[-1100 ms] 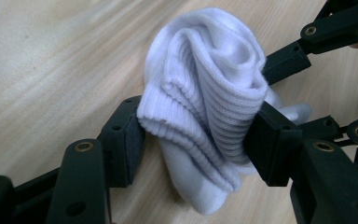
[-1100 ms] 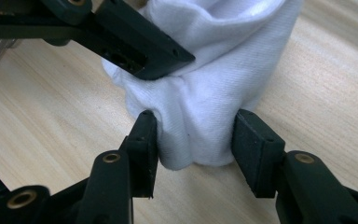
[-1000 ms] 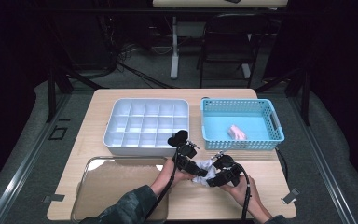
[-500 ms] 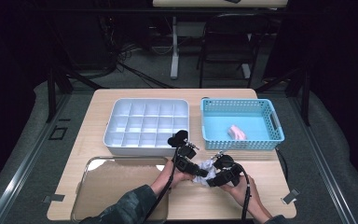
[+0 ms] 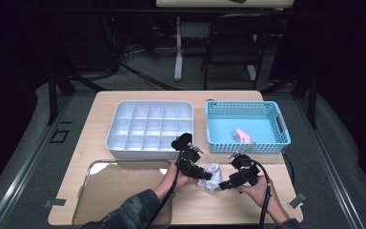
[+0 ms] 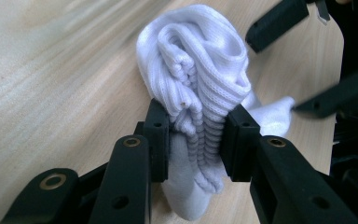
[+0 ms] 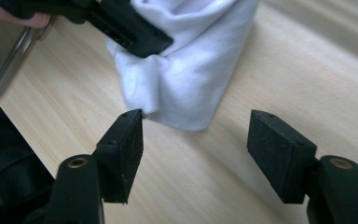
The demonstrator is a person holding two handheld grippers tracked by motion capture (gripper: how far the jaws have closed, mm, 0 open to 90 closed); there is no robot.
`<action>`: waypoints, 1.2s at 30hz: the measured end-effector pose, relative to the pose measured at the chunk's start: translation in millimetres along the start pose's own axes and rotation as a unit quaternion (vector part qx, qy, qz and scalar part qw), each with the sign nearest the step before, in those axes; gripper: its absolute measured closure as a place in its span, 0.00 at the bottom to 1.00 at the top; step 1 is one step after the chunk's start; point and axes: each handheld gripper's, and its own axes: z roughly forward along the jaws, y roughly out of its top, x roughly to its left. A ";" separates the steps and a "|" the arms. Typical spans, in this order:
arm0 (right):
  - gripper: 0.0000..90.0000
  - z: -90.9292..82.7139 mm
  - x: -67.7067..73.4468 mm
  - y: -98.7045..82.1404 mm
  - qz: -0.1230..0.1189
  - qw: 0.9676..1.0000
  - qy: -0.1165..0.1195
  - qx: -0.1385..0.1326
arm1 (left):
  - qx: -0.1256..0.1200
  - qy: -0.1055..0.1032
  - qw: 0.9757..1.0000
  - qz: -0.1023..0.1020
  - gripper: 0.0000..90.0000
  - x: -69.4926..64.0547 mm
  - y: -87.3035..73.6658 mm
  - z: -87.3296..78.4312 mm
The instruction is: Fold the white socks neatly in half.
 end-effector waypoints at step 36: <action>0.12 -23.5 -24.2 -2.3 -0.014 0.995 -0.086 -0.051 | -0.045 0.079 0.991 0.093 0.76 -27.9 -6.6 -40.0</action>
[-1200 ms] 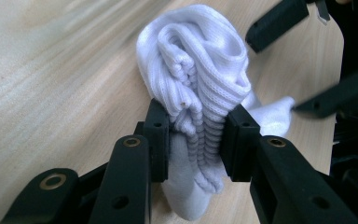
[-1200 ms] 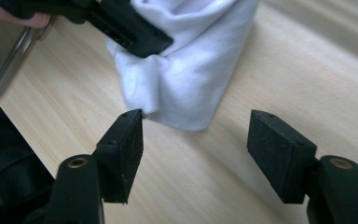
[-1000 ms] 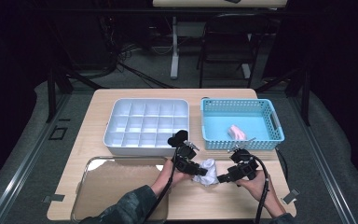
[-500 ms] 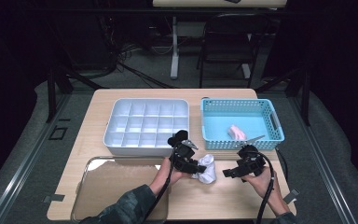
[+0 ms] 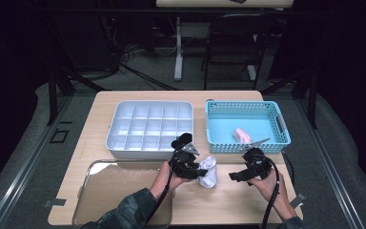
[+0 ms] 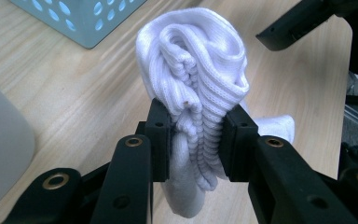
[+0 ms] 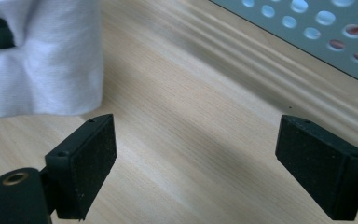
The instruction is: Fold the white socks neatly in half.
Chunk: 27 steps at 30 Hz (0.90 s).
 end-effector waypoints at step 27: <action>0.11 3.7 -3.5 1.2 -0.002 1.000 -0.012 0.008 | -0.026 0.038 0.999 0.021 0.76 -6.7 -14.9 -32.4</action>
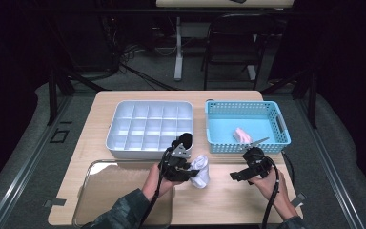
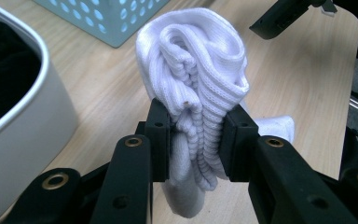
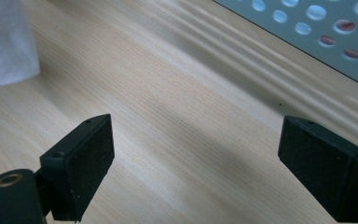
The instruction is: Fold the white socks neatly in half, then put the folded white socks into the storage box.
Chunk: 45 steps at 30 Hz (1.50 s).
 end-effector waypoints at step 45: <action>0.12 -0.8 -1.6 1.1 0.003 1.000 -0.008 0.007 | -0.063 0.072 0.995 -0.014 0.76 24.0 0.0 -76.6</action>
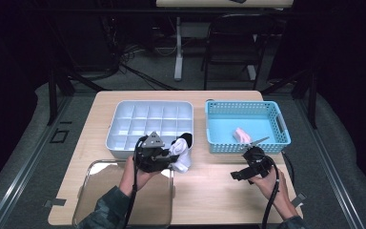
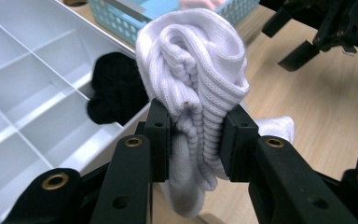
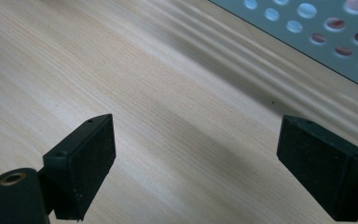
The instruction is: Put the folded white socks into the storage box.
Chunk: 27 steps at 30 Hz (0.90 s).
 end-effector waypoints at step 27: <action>0.12 -1.1 -1.0 0.0 0.002 1.000 -0.004 -0.001 | 0.052 0.150 0.987 0.025 0.76 60.2 19.4 18.4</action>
